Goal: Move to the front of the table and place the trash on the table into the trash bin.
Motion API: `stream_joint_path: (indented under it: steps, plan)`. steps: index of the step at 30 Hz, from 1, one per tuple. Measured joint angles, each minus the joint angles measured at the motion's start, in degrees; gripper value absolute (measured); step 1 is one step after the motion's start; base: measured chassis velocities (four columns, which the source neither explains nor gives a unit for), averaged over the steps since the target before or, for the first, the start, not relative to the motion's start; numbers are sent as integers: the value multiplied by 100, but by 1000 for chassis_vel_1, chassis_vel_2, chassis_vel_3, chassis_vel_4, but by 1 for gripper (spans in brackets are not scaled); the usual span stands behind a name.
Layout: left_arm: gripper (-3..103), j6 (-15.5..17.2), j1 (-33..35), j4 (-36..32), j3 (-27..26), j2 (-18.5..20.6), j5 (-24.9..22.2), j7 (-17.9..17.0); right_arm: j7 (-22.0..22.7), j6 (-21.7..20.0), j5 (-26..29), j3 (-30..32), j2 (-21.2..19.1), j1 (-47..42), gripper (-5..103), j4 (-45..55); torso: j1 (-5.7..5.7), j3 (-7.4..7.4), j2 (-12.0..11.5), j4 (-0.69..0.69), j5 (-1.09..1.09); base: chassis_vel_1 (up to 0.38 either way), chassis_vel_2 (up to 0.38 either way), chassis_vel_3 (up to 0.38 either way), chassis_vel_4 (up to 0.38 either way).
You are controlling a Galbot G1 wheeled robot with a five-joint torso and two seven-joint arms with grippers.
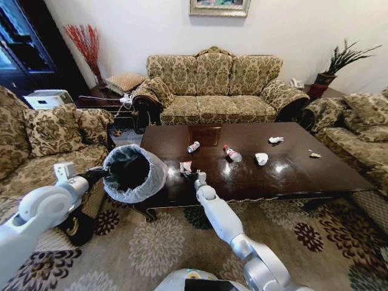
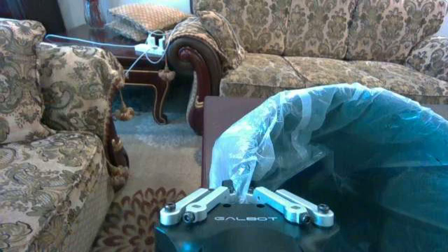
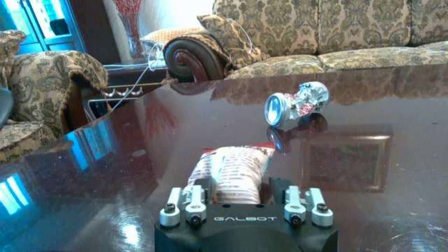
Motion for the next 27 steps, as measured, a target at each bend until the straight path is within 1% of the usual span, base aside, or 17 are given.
stream_joint_path:
  steps: [1, 5, 7, 10, 11, 12, 13, 14, 15, 17, 19, 21, 22, 23, 24, 25, 27]
  plan:
    - [0, 0, 0, 0, 0, 0, 0, 0, 0, 0, 0, 0, 0, 0, 54, 0, 0, 0, 0, 0, 0, 0, 0, 0, 0]
    - [0, -7, -21, -22, 19, -21, 8, 1, -9, -6, 4, 14, 0, -44, 33, 10, -1, -1, 0, 0, 0, 0, 0, 0, 0]
    - [0, -8, -23, -23, 26, -19, 10, 1, -16, -3, 3, 16, 0, -55, 33, 8, -1, -1, 0, 0, 0, 0, 0, 0, 0]
    - [0, -8, -28, -35, 38, 5, 14, 0, -21, 2, 4, 36, 0, -92, 17, 28, -1, -1, 1, 0, 0, 0, 0, 0, 0]
    - [0, -8, -28, -35, 38, 5, 14, 0, -21, 2, 4, 36, 0, -92, 17, 28, -1, -1, 1, 0, 0, 0, 0, 0, 0]
    - [0, -8, -23, -45, 38, 27, 14, -1, -21, 2, 12, 44, 0, -113, 13, 54, -1, -1, 1, 0, 0, 0, 0, 0, 0]
    - [0, -8, -22, -48, 38, 37, 14, 0, -21, 2, 15, 47, 0, -119, 13, 62, -1, -1, 1, 0, 0, 0, 0, 0, 0]
    - [0, -9, -15, -48, 28, 77, 7, -1, -27, 1, 42, 62, -1, -144, 9, 104, -1, -1, 1, 0, 0, 0, 0, 0, 0]
    - [0, -9, -15, -48, 28, 77, 7, -1, -27, 1, 42, 62, -1, -144, 9, 104, -1, -1, 1, 0, 0, 0, 0, 0, 0]
    - [0, -9, -9, -48, -7, 148, -18, -19, -53, 4, 92, 76, -3, -213, 3, 244, 0, -1, 0, 0, 0, 0, 0, 0, 0]
    - [0, -9, 2, -51, -36, 191, -48, -29, -69, 17, 97, 78, -7, -275, 1, 382, 0, 1, 0, 0, -1, 0, 0, 0, 0]
    - [0, 37, 15, -58, -124, 380, -386, -137, -89, 96, 74, 74, -8, -467, 0, 935, 2, 3, -2, 0, 0, 0, 0, 0, 0]
    - [0, 37, 15, -58, -124, 380, -386, -137, -89, 96, 74, 74, -8, -467, 0, 935, 2, 3, -2, 0, 0, 0, 0, 0, 0]
    - [0, 85, -3, -12, -168, 535, -624, -220, -89, 237, -25, 100, -7, -586, 0, 1370, 1, 2, -2, 0, -1, 0, 0, 0, 0]
    - [0, 103, -17, 26, -194, 631, -716, -260, -85, 286, -73, 112, -8, -650, 0, 1595, 1, 2, -2, 0, -1, 0, 0, 0, 0]
    - [0, 103, -17, 26, -194, 631, -716, -260, -85, 286, -73, 112, -8, -650, 0, 1595, 1, 2, -2, 0, -1, 0, 0, 0, 0]
    - [0, 178, -79, 144, -259, 913, -1037, -373, -14, 315, -22, 113, -7, -816, 0, 2387, 1, 1, -2, 0, 0, 0, 0, 0, 0]
